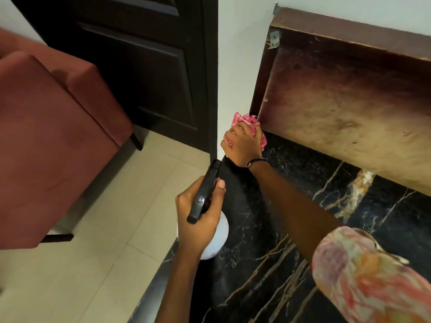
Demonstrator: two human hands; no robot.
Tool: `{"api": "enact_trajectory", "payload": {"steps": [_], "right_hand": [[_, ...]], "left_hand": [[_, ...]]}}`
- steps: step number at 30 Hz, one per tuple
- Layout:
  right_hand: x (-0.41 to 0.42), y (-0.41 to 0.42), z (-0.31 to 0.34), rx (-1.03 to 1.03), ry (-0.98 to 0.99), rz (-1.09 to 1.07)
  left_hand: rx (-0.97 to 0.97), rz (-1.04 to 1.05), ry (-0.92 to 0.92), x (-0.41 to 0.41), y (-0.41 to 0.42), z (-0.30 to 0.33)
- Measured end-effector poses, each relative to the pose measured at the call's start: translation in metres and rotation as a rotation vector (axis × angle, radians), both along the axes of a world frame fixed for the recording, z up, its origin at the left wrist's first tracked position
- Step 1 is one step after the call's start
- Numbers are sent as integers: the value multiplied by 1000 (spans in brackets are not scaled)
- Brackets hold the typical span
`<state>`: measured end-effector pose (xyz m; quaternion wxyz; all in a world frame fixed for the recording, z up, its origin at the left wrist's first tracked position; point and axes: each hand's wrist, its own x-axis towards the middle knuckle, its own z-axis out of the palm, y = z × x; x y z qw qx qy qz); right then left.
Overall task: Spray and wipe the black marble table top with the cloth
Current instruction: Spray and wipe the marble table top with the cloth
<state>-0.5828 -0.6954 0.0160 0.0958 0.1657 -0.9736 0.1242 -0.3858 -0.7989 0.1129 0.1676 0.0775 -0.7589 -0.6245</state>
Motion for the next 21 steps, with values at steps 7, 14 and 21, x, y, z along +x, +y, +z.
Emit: {"api": "enact_trajectory", "payload": {"steps": [7, 14, 21], "right_hand": [[114, -35, 11, 8, -124, 253], [242, -75, 10, 2, -165, 415], [238, -58, 5, 67, -171, 473]], "left_hand": [[-7, 72, -26, 48, -16, 10], [50, 227, -182, 158, -63, -9], [35, 341, -332, 272, -94, -9]]}}
